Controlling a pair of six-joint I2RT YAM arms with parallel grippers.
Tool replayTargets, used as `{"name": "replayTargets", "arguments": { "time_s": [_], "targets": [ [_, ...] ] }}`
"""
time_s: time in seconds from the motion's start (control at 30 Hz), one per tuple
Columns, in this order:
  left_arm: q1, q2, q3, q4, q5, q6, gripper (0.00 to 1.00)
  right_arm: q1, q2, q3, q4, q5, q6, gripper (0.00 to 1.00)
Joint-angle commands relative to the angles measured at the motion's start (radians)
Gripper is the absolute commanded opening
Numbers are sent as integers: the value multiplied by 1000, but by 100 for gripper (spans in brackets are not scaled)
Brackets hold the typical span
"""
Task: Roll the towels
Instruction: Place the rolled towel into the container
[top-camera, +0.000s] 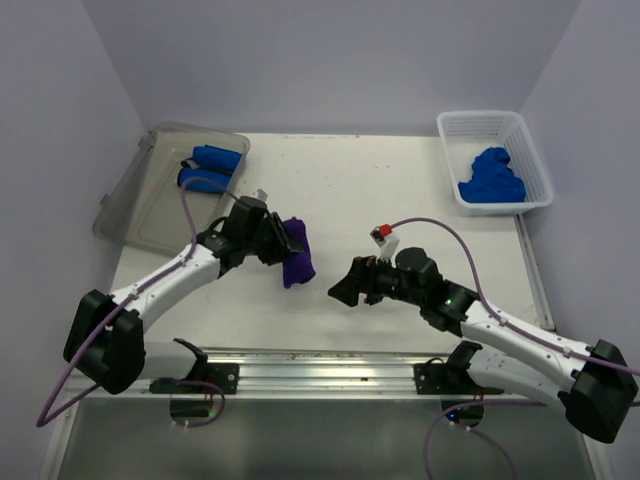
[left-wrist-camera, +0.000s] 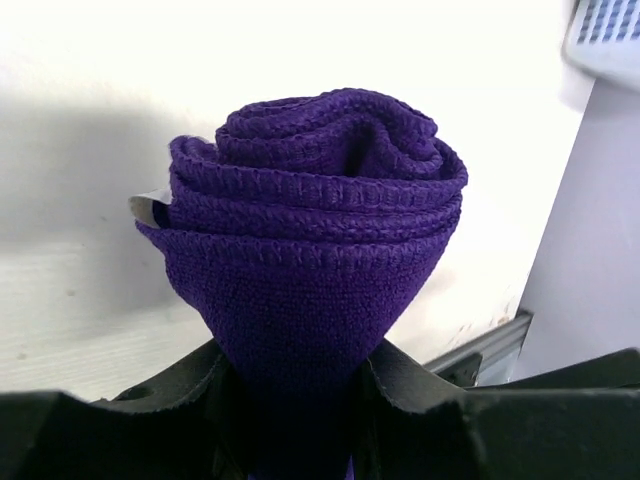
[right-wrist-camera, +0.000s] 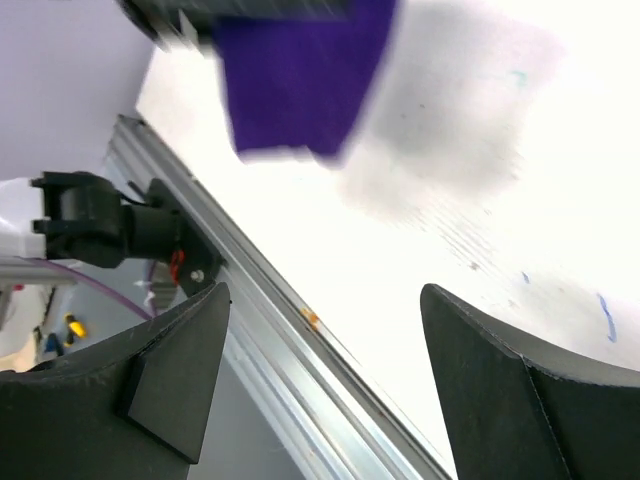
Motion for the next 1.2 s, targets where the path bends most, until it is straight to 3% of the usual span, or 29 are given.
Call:
{"name": "replayTargets", "arguments": {
  "time_s": [0.0, 0.17, 0.3, 0.5, 0.73, 1.17],
  "targets": [
    [89, -43, 161, -139, -42, 119, 26, -4, -29, 28, -224, 110, -63, 81],
    [346, -51, 352, -258, -19, 228, 26, -6, -57, 39, -264, 132, -74, 81],
    [564, -27, 433, -257, 28, 246, 26, -4, -65, 58, -302, 146, -97, 81],
    [762, 59, 389, -18, 74, 177, 26, -6, -52, 72, -305, 129, -109, 81],
    [851, 245, 335, 308, 163, 54, 26, -4, -29, 60, -301, 118, -112, 81],
    [853, 541, 274, 751, 139, -90, 27, -4, 60, 65, -264, 113, -103, 81]
  ]
}}
